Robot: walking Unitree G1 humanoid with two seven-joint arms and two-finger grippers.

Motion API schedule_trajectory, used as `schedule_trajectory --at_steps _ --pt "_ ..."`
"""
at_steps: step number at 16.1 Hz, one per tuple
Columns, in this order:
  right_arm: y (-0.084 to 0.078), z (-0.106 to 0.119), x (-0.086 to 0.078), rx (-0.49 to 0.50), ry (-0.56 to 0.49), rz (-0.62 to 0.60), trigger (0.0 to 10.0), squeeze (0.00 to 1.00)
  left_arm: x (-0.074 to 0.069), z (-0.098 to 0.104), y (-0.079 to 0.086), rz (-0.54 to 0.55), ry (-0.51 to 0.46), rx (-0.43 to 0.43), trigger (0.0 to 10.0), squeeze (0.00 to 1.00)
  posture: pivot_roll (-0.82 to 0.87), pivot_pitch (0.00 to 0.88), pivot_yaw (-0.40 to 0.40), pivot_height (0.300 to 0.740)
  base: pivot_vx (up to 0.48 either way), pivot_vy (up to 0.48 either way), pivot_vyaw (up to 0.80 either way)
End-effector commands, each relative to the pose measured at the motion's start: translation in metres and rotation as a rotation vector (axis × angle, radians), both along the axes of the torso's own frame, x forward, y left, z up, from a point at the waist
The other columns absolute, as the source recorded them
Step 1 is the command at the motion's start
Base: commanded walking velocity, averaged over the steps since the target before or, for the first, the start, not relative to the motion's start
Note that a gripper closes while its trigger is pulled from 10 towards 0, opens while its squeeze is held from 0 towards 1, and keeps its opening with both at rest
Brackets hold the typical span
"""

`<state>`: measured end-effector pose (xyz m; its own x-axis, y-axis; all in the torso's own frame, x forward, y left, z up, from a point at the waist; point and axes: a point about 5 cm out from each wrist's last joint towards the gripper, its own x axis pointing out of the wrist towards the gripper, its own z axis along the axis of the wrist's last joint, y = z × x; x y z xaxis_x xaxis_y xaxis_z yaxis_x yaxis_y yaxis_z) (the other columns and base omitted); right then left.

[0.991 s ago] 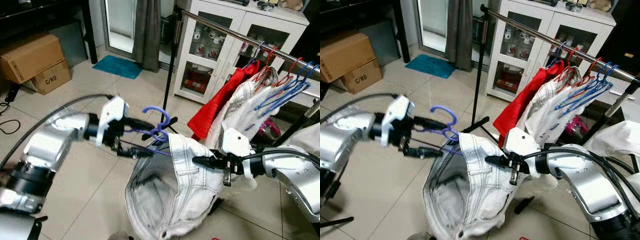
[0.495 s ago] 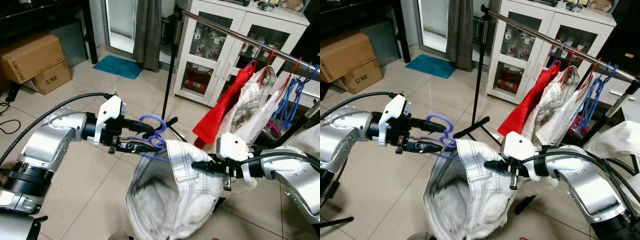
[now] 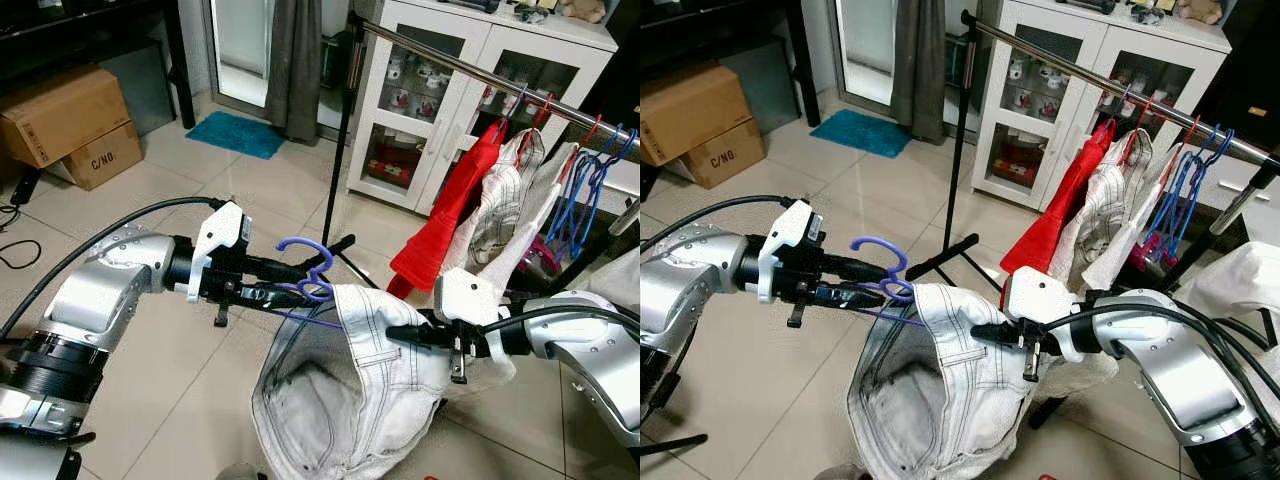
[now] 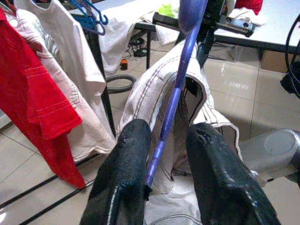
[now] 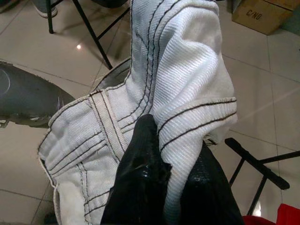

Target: Hang hanger

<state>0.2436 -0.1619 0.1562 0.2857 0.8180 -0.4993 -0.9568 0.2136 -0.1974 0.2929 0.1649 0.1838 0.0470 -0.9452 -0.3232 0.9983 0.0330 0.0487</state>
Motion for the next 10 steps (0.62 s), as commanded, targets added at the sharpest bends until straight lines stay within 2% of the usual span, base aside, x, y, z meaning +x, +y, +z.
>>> schedule_trajectory --at_steps 1,7,10 --pt "0.003 0.012 -0.001 0.001 -0.065 0.040 10.0 0.00 -0.001 0.002 -0.006 -0.031 -0.005 0.005 0.0 0.00 0.04 0.000 -0.058 0.740 0.000 0.000 0.00" --pt "0.005 0.005 -0.008 0.035 -0.045 0.026 10.0 0.00 -0.004 -0.004 -0.014 -0.087 0.022 0.008 0.0 0.00 0.03 0.000 -0.011 0.740 0.000 0.000 0.00" --pt "0.002 0.007 -0.010 0.026 -0.052 0.021 10.0 0.00 -0.003 -0.004 -0.019 -0.069 0.008 -0.038 0.0 0.00 0.02 0.000 -0.008 0.740 0.000 0.000 0.00"
